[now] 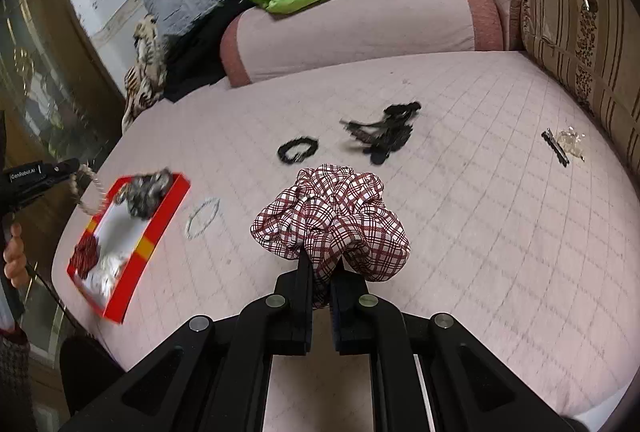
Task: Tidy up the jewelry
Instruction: 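Lower the pearl bracelet into the tray with left tool while right tool carries plaid scrunchie over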
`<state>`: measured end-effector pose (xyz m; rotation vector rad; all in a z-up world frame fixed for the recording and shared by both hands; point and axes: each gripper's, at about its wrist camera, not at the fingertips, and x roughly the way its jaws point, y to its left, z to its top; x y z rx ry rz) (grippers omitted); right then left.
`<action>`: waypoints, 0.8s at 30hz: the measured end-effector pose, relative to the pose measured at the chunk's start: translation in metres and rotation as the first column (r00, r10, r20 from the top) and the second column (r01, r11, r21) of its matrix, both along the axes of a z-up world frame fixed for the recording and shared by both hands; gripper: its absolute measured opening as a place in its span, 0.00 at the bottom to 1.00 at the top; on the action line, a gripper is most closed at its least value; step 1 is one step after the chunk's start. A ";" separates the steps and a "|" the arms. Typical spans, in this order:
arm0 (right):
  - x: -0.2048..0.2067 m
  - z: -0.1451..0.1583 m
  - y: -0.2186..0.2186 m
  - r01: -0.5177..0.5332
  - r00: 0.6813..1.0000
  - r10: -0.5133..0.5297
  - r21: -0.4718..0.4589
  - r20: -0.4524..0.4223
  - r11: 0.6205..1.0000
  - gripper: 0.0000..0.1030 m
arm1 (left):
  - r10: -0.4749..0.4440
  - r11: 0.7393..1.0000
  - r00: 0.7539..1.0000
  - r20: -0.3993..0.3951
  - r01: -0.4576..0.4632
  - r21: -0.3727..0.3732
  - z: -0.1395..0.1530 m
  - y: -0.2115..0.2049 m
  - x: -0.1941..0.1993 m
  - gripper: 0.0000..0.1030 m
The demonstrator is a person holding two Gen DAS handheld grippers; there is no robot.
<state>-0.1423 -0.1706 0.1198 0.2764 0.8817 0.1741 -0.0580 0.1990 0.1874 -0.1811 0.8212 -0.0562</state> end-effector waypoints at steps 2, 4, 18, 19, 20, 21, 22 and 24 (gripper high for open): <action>-0.009 -0.002 0.009 -0.015 1.000 0.015 -0.009 -0.009 1.000 0.07 | 0.024 1.000 1.000 0.001 -0.024 0.007 0.000 0.019 -0.011 0.09; -0.015 -0.005 0.016 -0.028 0.999 0.028 -0.017 -0.019 0.999 0.07 | 0.045 0.999 0.999 0.001 -0.045 0.007 -0.001 0.034 -0.022 0.09; -0.032 -0.005 0.052 -0.106 0.994 0.105 -0.034 -0.031 0.994 0.07 | 0.111 0.993 0.994 0.009 -0.111 0.025 -0.009 0.072 -0.059 0.09; -0.032 -0.005 0.054 -0.110 0.994 0.109 -0.034 -0.030 0.993 0.07 | 0.114 0.993 0.993 0.008 -0.114 0.021 -0.009 0.074 -0.059 0.09; -0.032 -0.005 0.055 -0.114 0.993 0.113 -0.033 -0.030 0.993 0.07 | 0.114 0.993 0.993 0.008 -0.114 0.020 -0.009 0.075 -0.059 0.09; -0.032 -0.005 0.056 -0.117 0.993 0.116 -0.032 -0.031 0.993 0.07 | 0.114 0.993 0.993 0.009 -0.114 0.020 -0.009 0.075 -0.060 0.09; -0.032 -0.006 0.058 -0.120 0.992 0.119 -0.030 -0.033 0.992 0.07 | 0.113 0.993 0.994 0.008 -0.113 0.020 -0.009 0.075 -0.060 0.09; -0.031 -0.007 0.059 -0.126 0.991 0.126 -0.016 -0.035 0.992 0.07 | 0.108 0.994 0.994 0.007 -0.108 0.024 -0.009 0.074 -0.060 0.09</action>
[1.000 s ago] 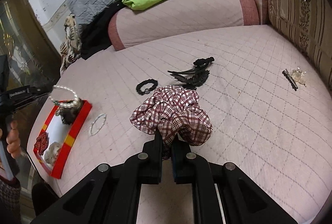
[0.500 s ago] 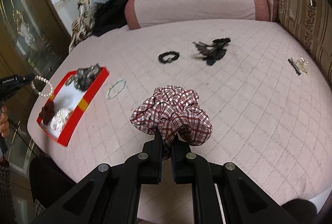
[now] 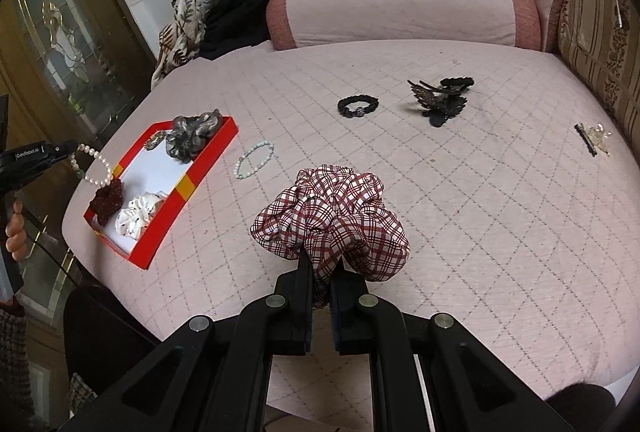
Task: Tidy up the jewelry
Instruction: 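Lower the pearl bracelet into the tray with left tool while right tool carries plaid scrunchie over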
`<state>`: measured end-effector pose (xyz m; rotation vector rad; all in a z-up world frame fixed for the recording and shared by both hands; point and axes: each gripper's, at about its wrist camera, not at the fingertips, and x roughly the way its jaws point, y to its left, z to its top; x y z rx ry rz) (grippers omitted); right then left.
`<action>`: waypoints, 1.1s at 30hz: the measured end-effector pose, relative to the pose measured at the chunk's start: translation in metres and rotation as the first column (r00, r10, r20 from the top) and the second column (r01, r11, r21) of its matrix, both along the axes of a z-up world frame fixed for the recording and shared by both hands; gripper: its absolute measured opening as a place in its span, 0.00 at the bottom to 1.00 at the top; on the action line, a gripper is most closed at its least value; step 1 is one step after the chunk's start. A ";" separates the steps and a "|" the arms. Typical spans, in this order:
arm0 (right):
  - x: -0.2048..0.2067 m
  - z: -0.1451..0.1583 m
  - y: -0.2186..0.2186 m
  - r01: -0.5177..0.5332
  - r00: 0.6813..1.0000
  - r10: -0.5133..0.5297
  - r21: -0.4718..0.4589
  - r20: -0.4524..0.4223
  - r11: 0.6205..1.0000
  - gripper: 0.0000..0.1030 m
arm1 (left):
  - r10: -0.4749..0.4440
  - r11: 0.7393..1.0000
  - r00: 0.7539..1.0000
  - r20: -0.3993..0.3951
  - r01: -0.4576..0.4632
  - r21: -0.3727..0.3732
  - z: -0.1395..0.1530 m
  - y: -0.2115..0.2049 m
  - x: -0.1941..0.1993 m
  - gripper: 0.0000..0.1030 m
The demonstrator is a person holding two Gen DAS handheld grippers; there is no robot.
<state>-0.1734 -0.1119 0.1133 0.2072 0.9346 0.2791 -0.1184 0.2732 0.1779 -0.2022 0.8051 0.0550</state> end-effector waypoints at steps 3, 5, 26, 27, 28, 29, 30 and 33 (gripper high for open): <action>0.000 0.002 0.001 -0.008 1.000 0.007 0.030 0.003 1.000 0.07 | -0.003 1.000 1.000 0.001 0.003 0.008 0.000 -0.002 -0.001 0.09; 0.000 0.003 0.001 -0.014 1.000 0.014 0.057 0.005 0.998 0.07 | -0.013 1.000 1.000 0.005 0.013 0.004 0.002 -0.004 -0.002 0.09; 0.042 0.037 0.107 -0.304 0.950 0.302 0.012 0.081 0.953 0.07 | -0.070 0.993 0.996 -0.051 0.064 -0.099 0.002 0.009 0.056 0.09; 0.046 0.038 0.118 -0.325 0.942 0.324 0.001 0.086 0.946 0.07 | -0.070 0.993 0.996 -0.058 0.064 -0.101 -0.001 0.010 0.060 0.09; 0.049 0.037 0.126 -0.339 0.937 0.339 -0.007 0.088 0.941 0.07 | -0.069 0.993 0.995 -0.069 0.062 -0.101 -0.007 0.012 0.067 0.09; 0.052 0.037 0.135 -0.354 0.931 0.354 -0.015 0.089 0.935 0.07 | -0.068 0.993 0.995 -0.078 0.060 -0.097 -0.011 0.014 0.071 0.09; 0.056 0.035 0.146 -0.370 0.925 0.370 -0.023 0.088 0.929 0.07 | -0.064 0.994 0.994 -0.087 0.056 -0.091 -0.015 0.016 0.076 0.09; 0.068 0.029 0.174 -0.407 0.910 0.409 -0.033 0.074 0.913 0.07 | -0.049 0.996 0.992 -0.117 0.040 -0.075 -0.030 0.027 0.093 0.09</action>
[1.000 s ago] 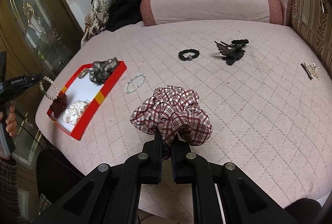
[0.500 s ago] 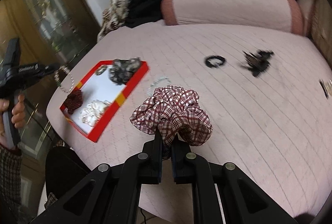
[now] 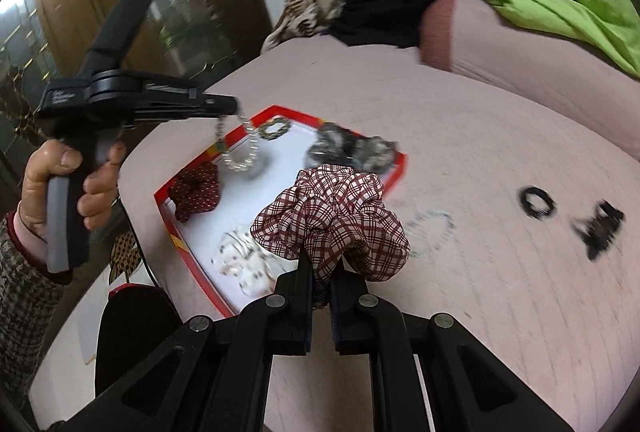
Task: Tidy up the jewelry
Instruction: 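Lower the pearl bracelet into the tray with left tool while right tool carries plaid scrunchie over, then open the right tool to drop the plaid scrunchie into the tray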
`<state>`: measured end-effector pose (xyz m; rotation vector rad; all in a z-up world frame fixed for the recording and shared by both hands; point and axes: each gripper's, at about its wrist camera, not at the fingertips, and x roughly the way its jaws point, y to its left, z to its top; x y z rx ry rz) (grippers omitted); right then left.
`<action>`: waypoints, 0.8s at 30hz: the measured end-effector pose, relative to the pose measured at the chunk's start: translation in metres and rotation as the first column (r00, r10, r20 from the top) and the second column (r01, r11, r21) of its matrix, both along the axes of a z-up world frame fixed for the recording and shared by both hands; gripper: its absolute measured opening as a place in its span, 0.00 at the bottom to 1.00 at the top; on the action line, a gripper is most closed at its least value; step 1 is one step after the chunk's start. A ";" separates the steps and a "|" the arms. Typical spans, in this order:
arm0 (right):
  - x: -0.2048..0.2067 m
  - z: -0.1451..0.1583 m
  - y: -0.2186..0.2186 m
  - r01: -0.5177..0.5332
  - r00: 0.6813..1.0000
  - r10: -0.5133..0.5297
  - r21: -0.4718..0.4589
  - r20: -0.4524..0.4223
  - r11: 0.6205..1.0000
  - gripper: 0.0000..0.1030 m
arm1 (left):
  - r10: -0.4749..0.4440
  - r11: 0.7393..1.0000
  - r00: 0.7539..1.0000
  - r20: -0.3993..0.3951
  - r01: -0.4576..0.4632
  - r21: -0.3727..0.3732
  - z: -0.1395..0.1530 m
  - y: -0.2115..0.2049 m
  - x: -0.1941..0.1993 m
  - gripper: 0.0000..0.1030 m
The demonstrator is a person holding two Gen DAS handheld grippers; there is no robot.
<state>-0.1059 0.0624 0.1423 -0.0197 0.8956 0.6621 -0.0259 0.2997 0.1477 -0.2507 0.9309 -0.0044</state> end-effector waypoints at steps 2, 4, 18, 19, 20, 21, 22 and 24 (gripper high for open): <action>0.007 -0.005 0.016 -0.022 1.000 0.022 -0.010 -0.006 1.000 0.07 | 0.020 1.000 1.000 -0.021 -0.020 0.004 -0.010 0.013 0.011 0.09; 0.014 -0.010 0.032 -0.041 0.999 0.040 -0.012 -0.018 0.999 0.07 | 0.043 0.999 0.998 -0.043 -0.043 0.000 -0.021 0.029 0.022 0.09; 0.053 -0.044 0.100 -0.101 0.988 0.101 0.007 -0.120 0.995 0.07 | 0.116 0.993 0.986 -0.116 -0.117 0.000 -0.070 0.083 0.035 0.09; 0.055 -0.047 0.104 -0.103 0.987 0.103 0.003 -0.127 0.995 0.07 | 0.120 0.993 0.986 -0.120 -0.121 -0.004 -0.072 0.086 0.035 0.09; 0.057 -0.049 0.108 -0.105 0.986 0.104 0.000 -0.133 0.994 0.07 | 0.123 0.992 0.985 -0.121 -0.125 -0.005 -0.073 0.088 0.036 0.09; 0.059 -0.052 0.113 -0.108 0.984 0.106 -0.004 -0.141 0.994 0.07 | 0.125 0.992 0.985 -0.121 -0.127 -0.007 -0.074 0.089 0.036 0.09; 0.059 -0.054 0.116 -0.110 0.984 0.108 -0.007 -0.145 0.994 0.07 | 0.126 0.992 0.985 -0.120 -0.128 -0.009 -0.075 0.091 0.037 0.09; 0.061 -0.057 0.122 -0.117 0.981 0.114 -0.008 -0.156 0.993 0.07 | 0.129 0.991 0.984 -0.119 -0.132 -0.013 -0.076 0.094 0.037 0.09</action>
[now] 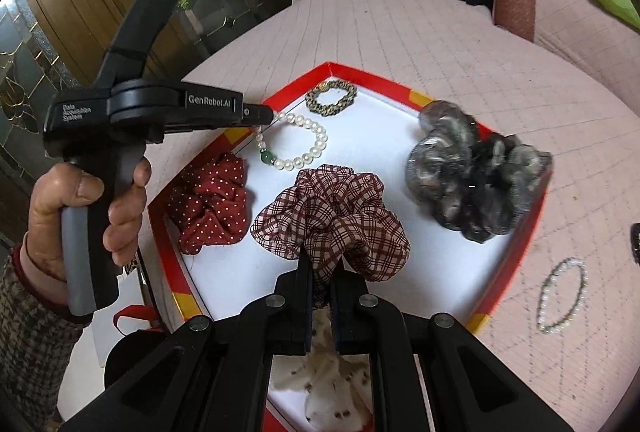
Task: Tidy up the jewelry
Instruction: 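Open the right tool to drop the plaid scrunchie into the tray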
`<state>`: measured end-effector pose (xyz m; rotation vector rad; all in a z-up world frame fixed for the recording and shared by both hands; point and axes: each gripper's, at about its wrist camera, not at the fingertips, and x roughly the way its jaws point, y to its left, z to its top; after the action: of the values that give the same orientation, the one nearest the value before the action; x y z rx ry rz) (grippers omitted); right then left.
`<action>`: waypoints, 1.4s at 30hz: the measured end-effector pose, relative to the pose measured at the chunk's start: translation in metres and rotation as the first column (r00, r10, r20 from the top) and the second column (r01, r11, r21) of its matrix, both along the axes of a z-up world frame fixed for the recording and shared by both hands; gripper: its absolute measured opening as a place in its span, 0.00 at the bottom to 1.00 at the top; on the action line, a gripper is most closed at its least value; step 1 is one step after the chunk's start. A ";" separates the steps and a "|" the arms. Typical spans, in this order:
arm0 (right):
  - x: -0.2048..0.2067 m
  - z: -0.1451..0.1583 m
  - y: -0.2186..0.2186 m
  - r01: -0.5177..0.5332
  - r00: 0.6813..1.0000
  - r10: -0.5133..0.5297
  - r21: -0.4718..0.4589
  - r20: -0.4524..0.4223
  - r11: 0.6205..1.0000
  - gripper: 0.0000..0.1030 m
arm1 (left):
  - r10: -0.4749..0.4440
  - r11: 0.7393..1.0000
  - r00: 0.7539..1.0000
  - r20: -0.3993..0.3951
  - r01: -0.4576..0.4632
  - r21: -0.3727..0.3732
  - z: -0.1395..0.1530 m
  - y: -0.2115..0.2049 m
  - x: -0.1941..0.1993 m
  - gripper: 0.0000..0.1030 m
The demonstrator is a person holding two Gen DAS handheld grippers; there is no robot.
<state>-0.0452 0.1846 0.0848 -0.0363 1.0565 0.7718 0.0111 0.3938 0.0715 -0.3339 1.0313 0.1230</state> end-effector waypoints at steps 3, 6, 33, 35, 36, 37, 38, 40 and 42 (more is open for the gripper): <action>-0.001 -0.003 0.008 -0.018 1.000 0.018 -0.007 -0.005 1.000 0.07 | 0.005 1.000 1.000 -0.004 -0.005 -0.007 -0.003 0.004 0.001 0.09; -0.003 -0.006 0.015 -0.032 0.999 0.032 -0.018 -0.005 0.999 0.07 | 0.007 1.000 1.000 -0.009 -0.007 -0.008 -0.005 0.007 0.002 0.09; -0.021 0.002 0.020 -0.080 0.997 0.080 -0.007 0.013 0.997 0.37 | 0.054 0.998 0.994 0.100 -0.055 0.012 0.051 0.005 -0.051 0.28; -0.026 0.008 0.013 -0.081 0.996 0.081 -0.003 0.025 0.997 0.38 | 0.064 0.997 0.992 0.109 -0.067 0.025 0.056 0.005 -0.061 0.28; -0.030 0.011 0.009 -0.080 0.996 0.080 -0.005 0.034 0.997 0.41 | 0.073 0.997 0.991 0.112 -0.077 0.031 0.059 0.005 -0.067 0.28; -0.033 0.014 0.004 -0.078 0.996 0.079 -0.008 0.045 0.997 0.44 | 0.083 0.995 0.990 0.115 -0.088 0.040 0.062 0.006 -0.074 0.28; -0.037 0.016 0.000 -0.076 0.996 0.076 -0.012 0.054 0.997 0.44 | 0.091 0.994 0.989 0.115 -0.097 0.047 0.064 0.006 -0.079 0.28; -0.044 0.020 -0.011 -0.064 0.995 0.066 -0.024 0.070 0.998 0.44 | 0.114 0.991 0.986 0.120 -0.122 0.062 0.067 0.006 -0.091 0.28; -0.049 0.023 -0.023 -0.044 0.996 0.046 -0.028 0.077 0.999 0.44 | 0.130 0.988 0.984 0.121 -0.139 0.066 0.069 0.007 -0.100 0.29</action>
<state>-0.0947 0.1618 0.1075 -0.1119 0.9947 0.7915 -0.0894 0.4006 0.1403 -0.3389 0.8865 0.2602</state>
